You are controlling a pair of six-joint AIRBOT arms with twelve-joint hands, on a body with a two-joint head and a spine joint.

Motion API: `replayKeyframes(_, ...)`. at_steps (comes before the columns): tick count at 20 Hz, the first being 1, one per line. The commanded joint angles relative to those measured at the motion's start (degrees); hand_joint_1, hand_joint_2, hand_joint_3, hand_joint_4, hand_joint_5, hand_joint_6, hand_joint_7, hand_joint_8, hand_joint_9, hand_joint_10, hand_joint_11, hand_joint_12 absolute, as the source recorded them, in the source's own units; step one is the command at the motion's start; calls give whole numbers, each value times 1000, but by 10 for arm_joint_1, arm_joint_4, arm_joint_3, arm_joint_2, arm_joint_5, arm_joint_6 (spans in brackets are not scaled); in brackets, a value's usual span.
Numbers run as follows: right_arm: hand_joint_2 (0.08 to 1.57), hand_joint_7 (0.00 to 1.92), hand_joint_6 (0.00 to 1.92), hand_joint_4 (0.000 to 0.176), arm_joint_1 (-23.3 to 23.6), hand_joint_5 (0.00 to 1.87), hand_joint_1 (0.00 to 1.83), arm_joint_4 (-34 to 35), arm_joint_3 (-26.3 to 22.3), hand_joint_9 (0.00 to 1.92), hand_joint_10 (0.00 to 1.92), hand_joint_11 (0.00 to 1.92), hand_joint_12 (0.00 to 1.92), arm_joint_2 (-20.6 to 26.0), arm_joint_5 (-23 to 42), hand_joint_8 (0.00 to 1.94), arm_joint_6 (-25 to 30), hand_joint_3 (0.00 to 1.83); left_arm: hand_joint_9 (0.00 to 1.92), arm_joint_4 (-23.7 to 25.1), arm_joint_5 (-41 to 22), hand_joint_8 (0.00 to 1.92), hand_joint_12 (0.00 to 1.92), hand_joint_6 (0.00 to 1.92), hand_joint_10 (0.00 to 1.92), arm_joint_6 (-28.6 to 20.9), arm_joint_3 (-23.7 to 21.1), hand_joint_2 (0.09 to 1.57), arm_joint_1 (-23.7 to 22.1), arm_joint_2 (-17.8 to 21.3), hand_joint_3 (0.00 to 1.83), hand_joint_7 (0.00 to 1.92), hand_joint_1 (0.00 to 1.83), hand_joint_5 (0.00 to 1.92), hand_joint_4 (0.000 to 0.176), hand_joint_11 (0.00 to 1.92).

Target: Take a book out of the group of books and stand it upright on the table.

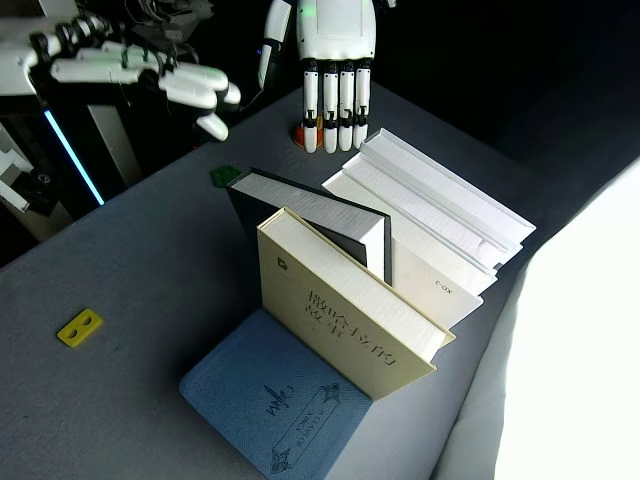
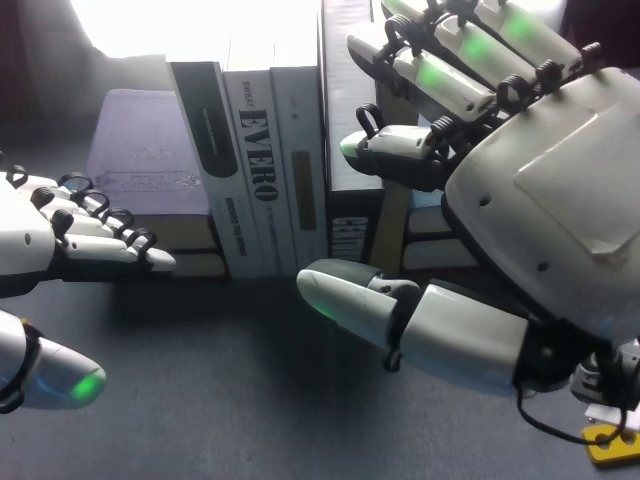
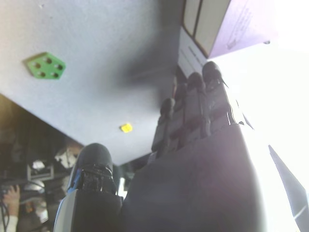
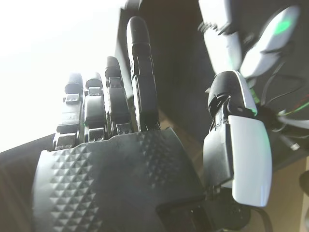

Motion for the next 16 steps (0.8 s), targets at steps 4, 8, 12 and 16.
replayKeyframes(4,1117,232,2,0,-1,799,0,-35,27,59,2,0,263,-15,48,1,12,0,68,5,42,2,191,1,2,-1,1,1286,-7,1,0,54,0,18,32,0)
replayKeyframes(8,1127,224,1,0,-17,802,0,-35,56,51,2,0,209,-35,43,1,21,2,82,5,42,0,207,2,3,-1,1,1285,-7,1,0,72,0,24,34,0)
replayKeyframes(12,1131,229,4,0,-39,816,0,-36,69,37,2,0,128,-46,41,0,17,1,106,5,42,4,246,3,6,-1,2,1286,-7,1,0,96,0,48,33,0)
replayKeyframes(16,1121,259,7,0,-56,816,0,-37,59,79,4,0,215,-44,42,3,-4,0,82,5,42,0,130,0,7,-1,4,1293,-7,1,4,82,0,31,30,0)
